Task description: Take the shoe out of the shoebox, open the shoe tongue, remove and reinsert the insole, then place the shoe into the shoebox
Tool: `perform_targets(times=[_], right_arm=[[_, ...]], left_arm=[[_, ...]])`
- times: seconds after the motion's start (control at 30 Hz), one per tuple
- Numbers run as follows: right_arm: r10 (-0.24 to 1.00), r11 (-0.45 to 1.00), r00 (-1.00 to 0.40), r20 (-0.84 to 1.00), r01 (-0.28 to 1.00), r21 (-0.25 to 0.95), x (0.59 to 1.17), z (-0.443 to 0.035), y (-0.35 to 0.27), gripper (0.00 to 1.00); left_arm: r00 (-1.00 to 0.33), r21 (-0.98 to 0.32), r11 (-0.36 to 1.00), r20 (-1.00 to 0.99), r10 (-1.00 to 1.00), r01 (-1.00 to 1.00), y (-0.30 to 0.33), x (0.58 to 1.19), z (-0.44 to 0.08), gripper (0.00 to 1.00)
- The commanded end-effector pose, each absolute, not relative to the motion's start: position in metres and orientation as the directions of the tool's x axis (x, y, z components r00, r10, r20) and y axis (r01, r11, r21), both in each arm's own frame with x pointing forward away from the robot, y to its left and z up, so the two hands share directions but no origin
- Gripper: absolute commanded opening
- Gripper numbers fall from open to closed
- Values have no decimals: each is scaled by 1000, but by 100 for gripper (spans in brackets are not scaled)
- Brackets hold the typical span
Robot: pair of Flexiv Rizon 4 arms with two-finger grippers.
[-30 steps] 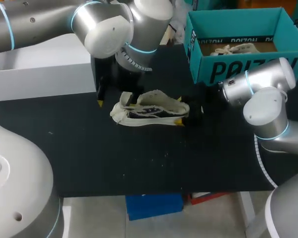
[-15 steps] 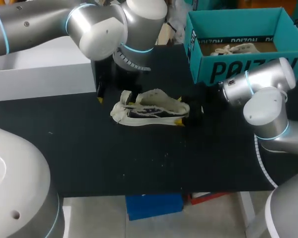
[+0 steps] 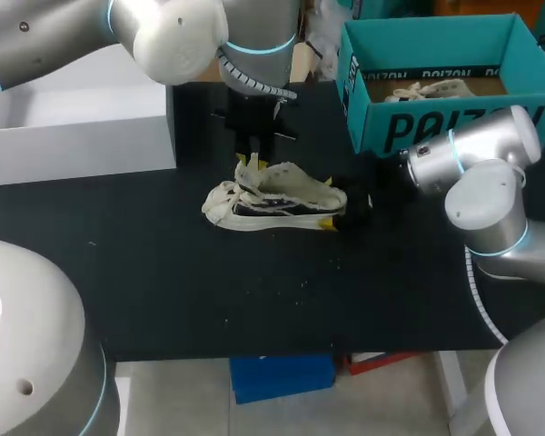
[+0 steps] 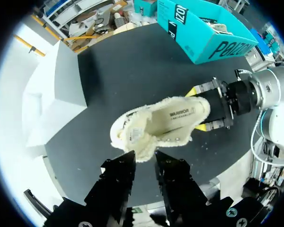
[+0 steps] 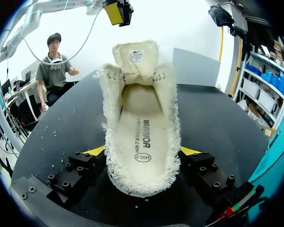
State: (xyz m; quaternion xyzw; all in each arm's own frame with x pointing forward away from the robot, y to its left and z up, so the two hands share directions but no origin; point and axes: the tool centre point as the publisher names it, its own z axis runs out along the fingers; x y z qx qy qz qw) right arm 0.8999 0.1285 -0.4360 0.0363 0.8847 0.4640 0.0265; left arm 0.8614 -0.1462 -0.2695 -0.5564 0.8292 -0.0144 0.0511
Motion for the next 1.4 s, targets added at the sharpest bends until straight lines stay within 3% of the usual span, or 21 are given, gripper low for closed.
perform_targets(times=[0.03, 0.63, 0.73, 0.93, 1.4], right_arm=[[90, 568, -996, -13, 41, 822, 901, -438, 129, 0], [90, 568, -996, -13, 41, 822, 901, -438, 129, 0], [90, 568, -996, -13, 41, 822, 901, -438, 129, 0], [90, 568, -996, -13, 41, 822, 901, -438, 129, 0], [90, 568, -996, -13, 41, 822, 901, -438, 129, 0]], left_arm=[[-872, -175, 866, 250, -420, -468, -150, 865, -274, 0], [-872, -175, 866, 250, -420, -468, -150, 865, -274, 0], [-951, -201, 960, 277, -136, -196, -158, 873, -278, 0], [-954, -222, 971, 264, 144, 85, -163, 881, -270, 0], [-949, -224, 972, 288, 130, 65, -162, 885, -274, 0]])
